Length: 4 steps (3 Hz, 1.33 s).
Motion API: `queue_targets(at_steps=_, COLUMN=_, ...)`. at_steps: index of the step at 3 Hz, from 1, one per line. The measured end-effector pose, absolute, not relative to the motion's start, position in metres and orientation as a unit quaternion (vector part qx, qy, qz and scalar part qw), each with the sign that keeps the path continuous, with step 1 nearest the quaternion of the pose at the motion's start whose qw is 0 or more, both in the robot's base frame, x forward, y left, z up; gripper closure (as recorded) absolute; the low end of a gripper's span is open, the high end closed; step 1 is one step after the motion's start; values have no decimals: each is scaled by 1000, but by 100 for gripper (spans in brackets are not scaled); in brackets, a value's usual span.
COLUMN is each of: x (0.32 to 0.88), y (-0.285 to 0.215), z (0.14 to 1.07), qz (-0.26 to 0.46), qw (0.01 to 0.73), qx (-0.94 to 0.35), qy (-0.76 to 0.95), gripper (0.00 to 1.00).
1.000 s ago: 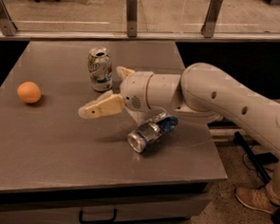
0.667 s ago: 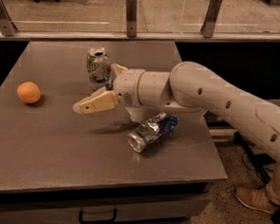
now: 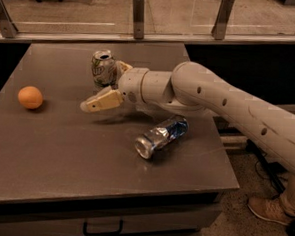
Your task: Knock 7up can over
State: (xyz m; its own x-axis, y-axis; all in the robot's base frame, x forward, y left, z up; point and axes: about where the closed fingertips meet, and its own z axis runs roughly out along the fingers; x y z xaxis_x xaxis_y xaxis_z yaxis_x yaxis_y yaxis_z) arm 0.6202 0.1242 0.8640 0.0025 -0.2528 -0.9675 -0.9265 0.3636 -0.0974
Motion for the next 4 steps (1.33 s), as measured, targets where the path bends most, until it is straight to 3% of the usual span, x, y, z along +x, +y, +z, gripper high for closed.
queue_targets(at_steps=1, x=643, y=126, z=860, qz=302, qw=541, qx=-476, qy=624, gripper=13)
queue_targets(at_steps=4, x=668, y=128, z=876, qz=285, qw=513, qx=-515, qy=625, gripper=82)
